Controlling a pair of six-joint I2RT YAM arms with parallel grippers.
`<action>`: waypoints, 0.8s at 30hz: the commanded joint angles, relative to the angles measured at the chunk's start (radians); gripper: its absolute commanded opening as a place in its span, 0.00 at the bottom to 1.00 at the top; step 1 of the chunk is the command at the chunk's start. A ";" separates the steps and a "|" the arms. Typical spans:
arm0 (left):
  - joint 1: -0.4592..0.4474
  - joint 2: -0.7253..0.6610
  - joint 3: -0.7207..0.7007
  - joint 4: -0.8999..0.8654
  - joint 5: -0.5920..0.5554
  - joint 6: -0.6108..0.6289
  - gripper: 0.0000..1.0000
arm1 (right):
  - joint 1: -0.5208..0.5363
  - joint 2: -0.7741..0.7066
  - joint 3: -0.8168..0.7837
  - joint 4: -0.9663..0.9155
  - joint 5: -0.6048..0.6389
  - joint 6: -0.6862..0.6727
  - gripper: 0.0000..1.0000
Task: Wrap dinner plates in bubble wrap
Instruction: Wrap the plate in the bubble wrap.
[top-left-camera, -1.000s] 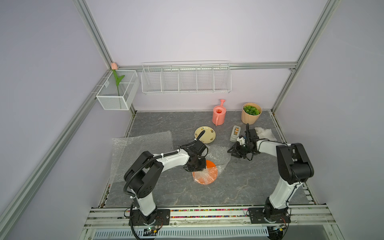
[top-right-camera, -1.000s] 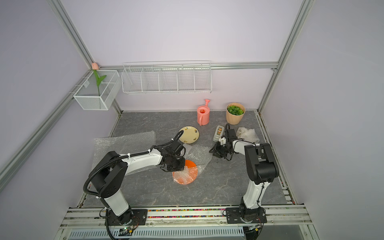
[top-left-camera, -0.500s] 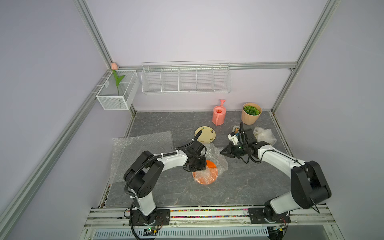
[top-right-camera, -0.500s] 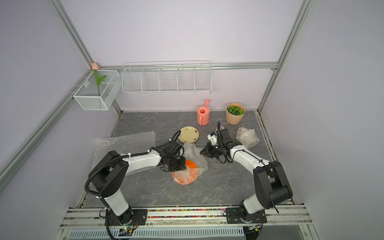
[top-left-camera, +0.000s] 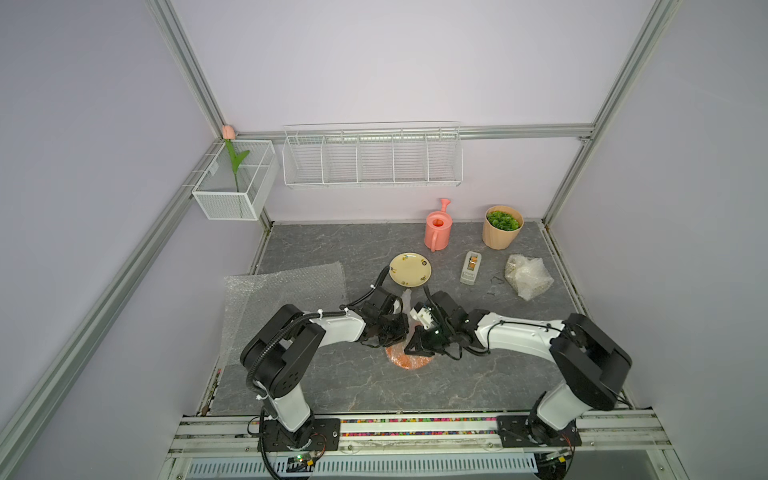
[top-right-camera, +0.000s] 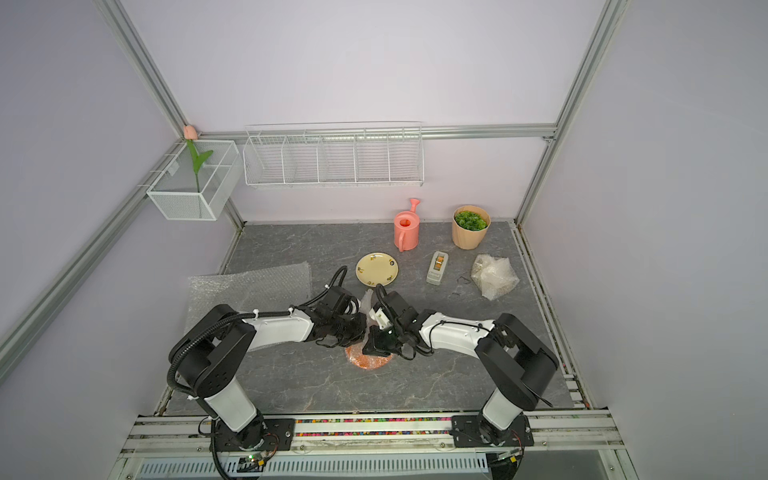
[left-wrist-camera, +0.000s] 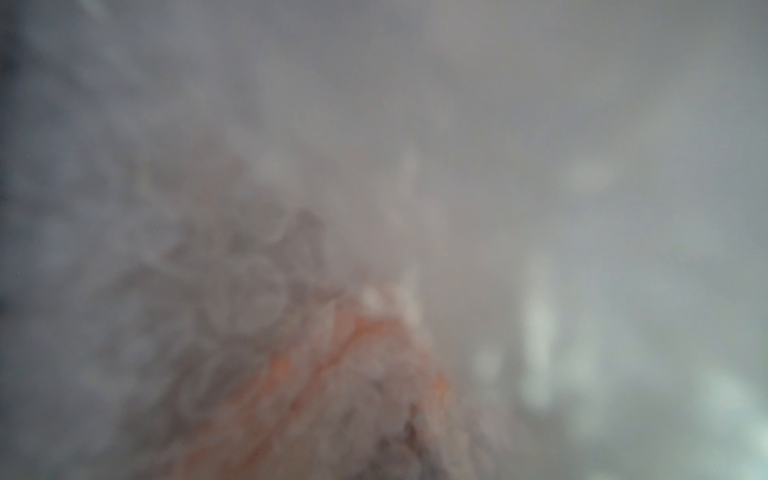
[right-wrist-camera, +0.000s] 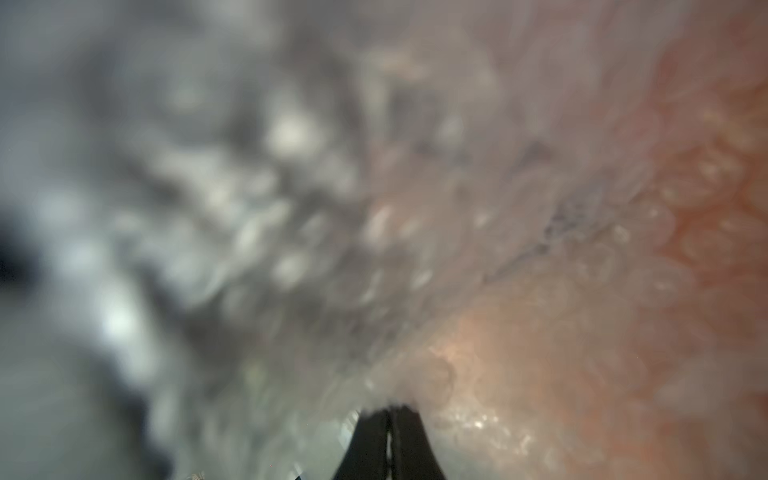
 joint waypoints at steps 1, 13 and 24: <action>-0.001 0.056 -0.095 -0.084 -0.104 -0.055 0.00 | 0.051 0.065 -0.028 0.121 -0.019 0.081 0.07; -0.001 -0.212 0.004 -0.494 -0.293 0.024 0.00 | 0.068 0.138 -0.065 0.082 0.051 0.150 0.07; -0.041 -0.412 0.186 -0.730 -0.325 0.054 0.13 | 0.068 0.141 -0.082 0.105 0.054 0.170 0.07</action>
